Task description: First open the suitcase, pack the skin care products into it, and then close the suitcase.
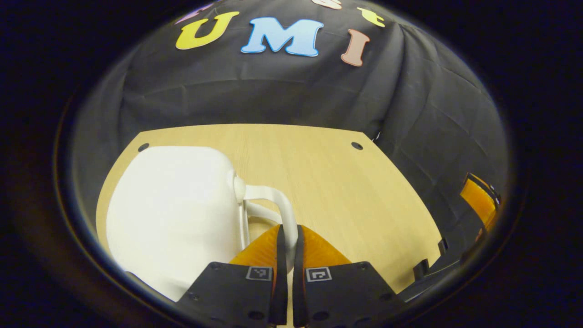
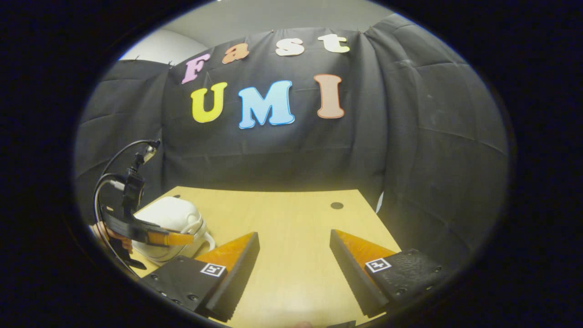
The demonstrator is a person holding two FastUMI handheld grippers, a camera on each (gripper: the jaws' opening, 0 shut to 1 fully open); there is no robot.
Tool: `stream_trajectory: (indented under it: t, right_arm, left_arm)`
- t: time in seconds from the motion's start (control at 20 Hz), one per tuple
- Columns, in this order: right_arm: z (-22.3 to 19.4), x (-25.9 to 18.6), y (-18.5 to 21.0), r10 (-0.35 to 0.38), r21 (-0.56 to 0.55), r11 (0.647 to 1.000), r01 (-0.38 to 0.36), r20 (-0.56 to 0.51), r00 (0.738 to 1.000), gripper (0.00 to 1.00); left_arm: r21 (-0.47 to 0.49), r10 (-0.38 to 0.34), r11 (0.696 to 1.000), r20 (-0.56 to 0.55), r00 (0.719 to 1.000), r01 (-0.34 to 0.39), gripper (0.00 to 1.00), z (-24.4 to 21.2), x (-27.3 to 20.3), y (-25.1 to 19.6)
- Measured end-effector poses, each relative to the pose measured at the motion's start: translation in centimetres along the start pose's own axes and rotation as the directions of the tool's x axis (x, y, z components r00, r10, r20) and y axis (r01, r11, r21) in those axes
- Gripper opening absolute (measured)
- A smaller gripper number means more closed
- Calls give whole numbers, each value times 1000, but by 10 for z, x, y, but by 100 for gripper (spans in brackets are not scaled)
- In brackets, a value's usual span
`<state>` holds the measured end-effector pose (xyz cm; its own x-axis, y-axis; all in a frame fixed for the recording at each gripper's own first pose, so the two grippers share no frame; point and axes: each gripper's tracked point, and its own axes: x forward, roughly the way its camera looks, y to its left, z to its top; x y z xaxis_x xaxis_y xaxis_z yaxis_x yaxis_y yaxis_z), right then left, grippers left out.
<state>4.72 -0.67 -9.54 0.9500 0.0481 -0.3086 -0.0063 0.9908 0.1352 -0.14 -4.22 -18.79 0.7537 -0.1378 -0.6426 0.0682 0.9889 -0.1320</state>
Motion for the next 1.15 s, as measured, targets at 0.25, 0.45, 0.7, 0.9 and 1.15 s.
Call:
stream_trajectory:
  t: [0.25,0.45,0.7,0.9,1.15]
  right_arm:
    - [8,-5,12,-3,9,1000,3,15,1000,95]
    - [21,-13,16,-21,-5,1000,21,44,999,95]
    - [47,-28,17,-63,-15,998,66,132,989,95]
    - [57,-39,13,-67,-16,997,72,209,976,95]
    - [60,-55,-23,-27,0,1000,28,257,966,97]
  left_arm:
    - [5,-31,1000,67,997,31,32,10,-10,-13]
    - [72,47,995,275,960,-69,75,64,-65,-13]
    - [101,111,973,587,802,-208,92,133,-169,-20]
    - [70,113,972,701,704,-226,95,144,-216,-45]
    - [11,173,966,712,681,-258,94,130,-218,-94]
